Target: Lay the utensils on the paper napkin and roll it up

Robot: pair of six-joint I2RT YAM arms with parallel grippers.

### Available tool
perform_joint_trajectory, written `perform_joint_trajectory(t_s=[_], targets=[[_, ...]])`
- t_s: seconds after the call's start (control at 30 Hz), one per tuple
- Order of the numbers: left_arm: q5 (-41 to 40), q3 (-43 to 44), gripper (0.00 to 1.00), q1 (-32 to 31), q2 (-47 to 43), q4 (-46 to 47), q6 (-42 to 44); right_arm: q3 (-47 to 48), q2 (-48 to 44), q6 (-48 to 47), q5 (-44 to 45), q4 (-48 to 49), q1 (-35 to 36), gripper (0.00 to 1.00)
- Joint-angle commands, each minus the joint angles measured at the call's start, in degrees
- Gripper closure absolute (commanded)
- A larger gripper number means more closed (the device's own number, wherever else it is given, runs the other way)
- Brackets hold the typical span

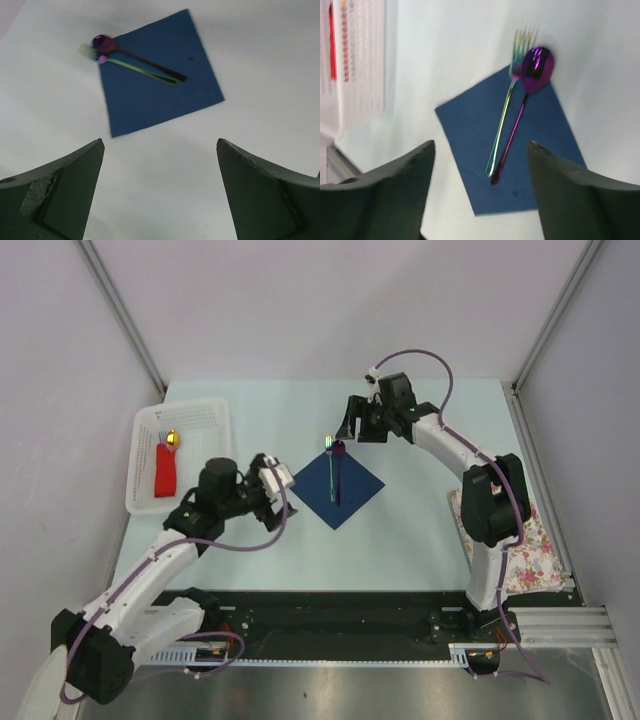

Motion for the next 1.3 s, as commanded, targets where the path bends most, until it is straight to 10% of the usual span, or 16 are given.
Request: perform_joint_trajectory(t_s=[0.0,0.37,0.8,1.27], targets=[[2.02,-3.22,0.0,-6.69,3.25,7.46,10.15,-6.49,-4.5,-8.49,-12.47,-3.31,-2.66,0.08],[0.95,2.66,0.03,-17.78,23.99,10.57,13.21,-12.21,-5.92,-11.04,-19.42,-5.6,-10.05,0.0],[-0.89,9.08,0.57,-21.73,37.18,8.39,23.86,-11.25,-4.69,-11.31,-21.45,-6.48,-11.99,0.0],[-3.69,16.72,0.64,-23.67,44.39,-1.29,25.27,-10.37,-2.49,-10.78,-23.38,-6.83,-14.45,0.0]])
